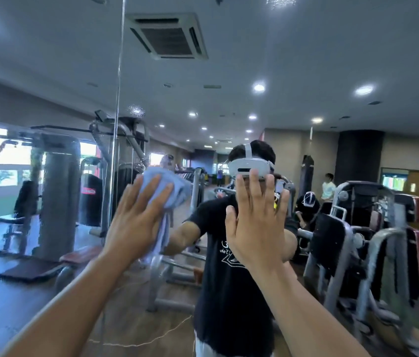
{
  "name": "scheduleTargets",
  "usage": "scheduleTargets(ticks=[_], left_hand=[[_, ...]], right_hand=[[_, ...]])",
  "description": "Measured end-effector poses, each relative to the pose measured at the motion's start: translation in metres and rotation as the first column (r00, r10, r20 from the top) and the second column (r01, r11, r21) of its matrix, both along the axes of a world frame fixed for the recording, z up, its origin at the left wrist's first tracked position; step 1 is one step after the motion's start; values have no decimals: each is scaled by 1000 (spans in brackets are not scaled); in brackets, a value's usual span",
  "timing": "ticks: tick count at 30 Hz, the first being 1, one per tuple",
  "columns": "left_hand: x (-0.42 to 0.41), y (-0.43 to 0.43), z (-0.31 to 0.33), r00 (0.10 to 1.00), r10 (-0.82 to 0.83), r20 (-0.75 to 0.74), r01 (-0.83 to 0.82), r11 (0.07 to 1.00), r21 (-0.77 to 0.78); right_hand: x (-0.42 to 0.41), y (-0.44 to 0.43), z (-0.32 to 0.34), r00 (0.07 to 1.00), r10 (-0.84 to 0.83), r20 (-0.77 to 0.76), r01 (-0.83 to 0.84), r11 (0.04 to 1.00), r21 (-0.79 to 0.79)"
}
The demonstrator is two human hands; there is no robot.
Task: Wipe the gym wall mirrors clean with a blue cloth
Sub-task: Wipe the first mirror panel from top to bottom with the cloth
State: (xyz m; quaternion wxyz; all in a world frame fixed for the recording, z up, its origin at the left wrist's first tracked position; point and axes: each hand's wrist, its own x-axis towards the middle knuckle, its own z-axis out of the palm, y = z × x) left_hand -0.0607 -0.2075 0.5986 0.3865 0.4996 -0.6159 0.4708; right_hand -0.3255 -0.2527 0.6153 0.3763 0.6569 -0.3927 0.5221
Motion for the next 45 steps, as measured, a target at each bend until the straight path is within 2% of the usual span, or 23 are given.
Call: scheduleTargets(ticks=[3, 5, 7, 8, 9, 11, 13, 15, 17, 19, 24, 26, 30, 35, 37, 39, 41, 45], left_hand=[[-6, 0, 53, 979, -94, -184, 77, 992, -97], [-23, -4, 81, 961, -90, -260, 48, 986, -162], [-45, -13, 89, 942, -47, -333, -5, 988, -151], [-53, -18, 85, 943, -48, -329, 0, 989, -145], [-61, -20, 77, 962, -71, -265, 32, 988, -148], [-67, -20, 50, 993, -115, -36, 109, 985, -130], [-58, -14, 14, 983, -127, 132, 135, 989, -59], [-30, -6, -13, 980, -90, 178, 99, 994, -44], [4, 1, -18, 991, -31, 133, 38, 998, -47], [26, 8, -2, 1000, -29, 3, 29, 999, -33], [17, 5, 90, 930, -134, -341, 90, 986, -143], [12, 0, 125, 901, -151, -408, 94, 983, -155], [7, -3, 133, 898, -174, -405, 107, 978, -181], [-4, 10, 49, 937, -176, -302, 116, 972, -205], [-7, 14, 11, 963, -153, -221, 114, 977, -181], [-4, 14, -2, 966, -141, -215, 114, 985, -130], [1, 11, 18, 957, -155, -244, 125, 983, -135], [1, 6, 103, 940, -141, -311, 96, 983, -156]], right_hand=[[4, -7, -3, 1000, -12, 27, 13, 1000, -23], [4, -10, -4, 999, -28, 24, 29, 998, -49], [3, -12, -5, 999, -36, 23, 37, 997, -62], [3, -12, -6, 999, -38, 27, 40, 997, -67], [3, -12, -6, 999, -42, 31, 44, 996, -71], [3, -13, -5, 998, -53, 29, 55, 996, -69], [2, -13, -5, 998, -61, 20, 62, 997, -54], [2, -12, -5, 998, -55, 19, 56, 997, -48], [3, -12, -5, 999, -52, 17, 53, 998, -44], [4, -13, -5, 999, -42, 27, 44, 998, -52], [5, -12, -5, 999, -30, 39, 33, 998, -60], [5, -12, -4, 998, -43, 34, 45, 997, -66], [4, -12, -5, 998, -54, 33, 56, 996, -71], [3, -12, -6, 999, -38, 28, 40, 997, -69], [4, -12, -6, 999, -37, 28, 38, 998, -55], [5, -12, -6, 999, -38, 28, 39, 998, -40], [4, -11, -6, 999, -38, 34, 40, 999, -35], [4, -11, -6, 998, -56, 37, 58, 997, -52]])
